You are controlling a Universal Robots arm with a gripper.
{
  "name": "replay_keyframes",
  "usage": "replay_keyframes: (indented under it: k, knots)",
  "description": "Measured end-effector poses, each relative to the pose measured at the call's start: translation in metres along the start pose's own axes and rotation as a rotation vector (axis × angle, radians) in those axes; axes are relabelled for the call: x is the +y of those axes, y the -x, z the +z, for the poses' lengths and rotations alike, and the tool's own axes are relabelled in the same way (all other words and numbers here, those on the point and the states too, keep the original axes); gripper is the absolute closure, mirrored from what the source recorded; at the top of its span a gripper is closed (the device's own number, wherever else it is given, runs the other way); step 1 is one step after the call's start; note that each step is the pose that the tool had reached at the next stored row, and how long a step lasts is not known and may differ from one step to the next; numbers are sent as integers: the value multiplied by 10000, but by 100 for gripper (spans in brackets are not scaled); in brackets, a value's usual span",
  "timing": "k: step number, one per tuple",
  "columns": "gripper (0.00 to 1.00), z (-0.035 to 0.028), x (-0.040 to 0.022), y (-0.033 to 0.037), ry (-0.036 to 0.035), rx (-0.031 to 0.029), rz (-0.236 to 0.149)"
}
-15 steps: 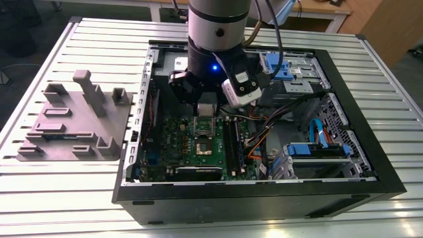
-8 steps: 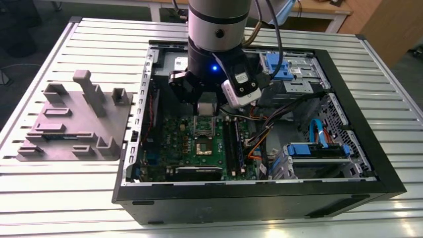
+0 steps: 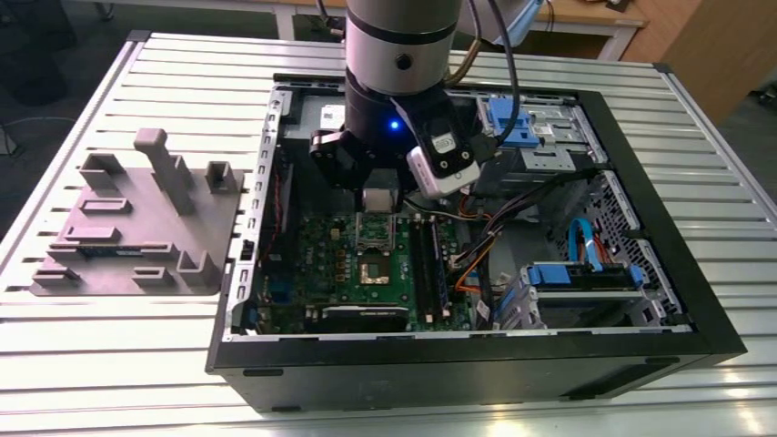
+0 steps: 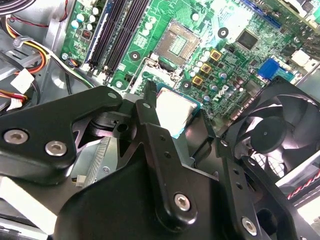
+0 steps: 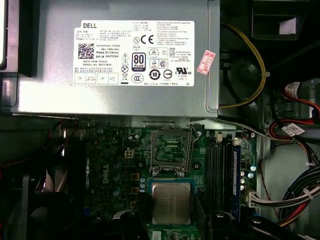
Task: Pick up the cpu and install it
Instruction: 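Place the cpu into insertion slot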
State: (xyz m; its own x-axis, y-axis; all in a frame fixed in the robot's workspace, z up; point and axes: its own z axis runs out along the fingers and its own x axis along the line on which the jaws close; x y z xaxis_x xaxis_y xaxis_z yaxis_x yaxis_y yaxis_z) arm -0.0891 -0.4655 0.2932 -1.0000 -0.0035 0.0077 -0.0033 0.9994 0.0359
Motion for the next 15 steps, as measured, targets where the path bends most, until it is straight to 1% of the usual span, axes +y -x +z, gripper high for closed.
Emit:
replay_keyframes:
  k: [2,4,7,9,10,11,12,15]
  knots:
    - [53,9,-3,0,0,-2,-1]
    - [53,41,-26,1,-9,2,-2]
    - [53,94,-95,0,-5,0,0]
    - [53,126,-178,1,-4,-1,0]
    - [53,136,-201,1,-6,-4,-1]
    - [53,141,-210,0,-34,-9,0]
    - [53,149,-212,0,-81,-16,4]
    - [53,168,-213,1,-273,-25,7]
